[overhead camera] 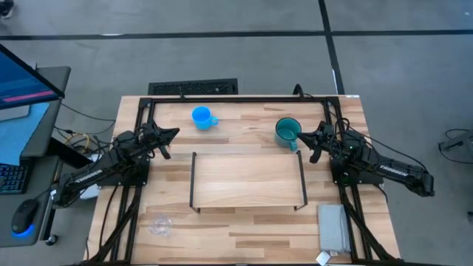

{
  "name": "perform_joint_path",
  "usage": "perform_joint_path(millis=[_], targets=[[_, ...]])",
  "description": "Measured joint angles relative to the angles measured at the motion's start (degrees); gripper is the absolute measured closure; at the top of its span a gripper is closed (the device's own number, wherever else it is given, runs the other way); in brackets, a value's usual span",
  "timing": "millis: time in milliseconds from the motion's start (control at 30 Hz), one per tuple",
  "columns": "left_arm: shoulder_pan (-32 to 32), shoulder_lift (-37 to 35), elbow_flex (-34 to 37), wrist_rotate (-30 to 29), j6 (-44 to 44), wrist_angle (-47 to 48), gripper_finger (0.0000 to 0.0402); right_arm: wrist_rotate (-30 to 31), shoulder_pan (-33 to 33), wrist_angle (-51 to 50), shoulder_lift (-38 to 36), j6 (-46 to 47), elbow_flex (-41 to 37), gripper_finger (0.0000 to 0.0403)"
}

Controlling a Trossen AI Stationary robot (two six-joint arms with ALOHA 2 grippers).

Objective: Stack small to large cups/mugs on shelf

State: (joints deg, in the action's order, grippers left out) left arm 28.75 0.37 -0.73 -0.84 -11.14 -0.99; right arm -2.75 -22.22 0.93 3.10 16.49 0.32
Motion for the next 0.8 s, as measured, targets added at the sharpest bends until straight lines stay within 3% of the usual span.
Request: perform_joint_path(millis=[300,633,800], targets=[[-0.01,0.00,0.01,0.01,0.00,0.00,0.0401,5.70,-0.85,0.75,0.01,3.05,-0.01,0.0376],[-0.02,-0.01,0.02,0.00,0.00,0.00,0.0401,5.82,-0.83,3.00,-0.01,3.04,0.00,0.0375],[-0.01,0.00,0.02,-0.02,0.57,0.00,0.0401,5.82,-0.85,5.59,-0.10,3.04,-0.01,0.0353]])
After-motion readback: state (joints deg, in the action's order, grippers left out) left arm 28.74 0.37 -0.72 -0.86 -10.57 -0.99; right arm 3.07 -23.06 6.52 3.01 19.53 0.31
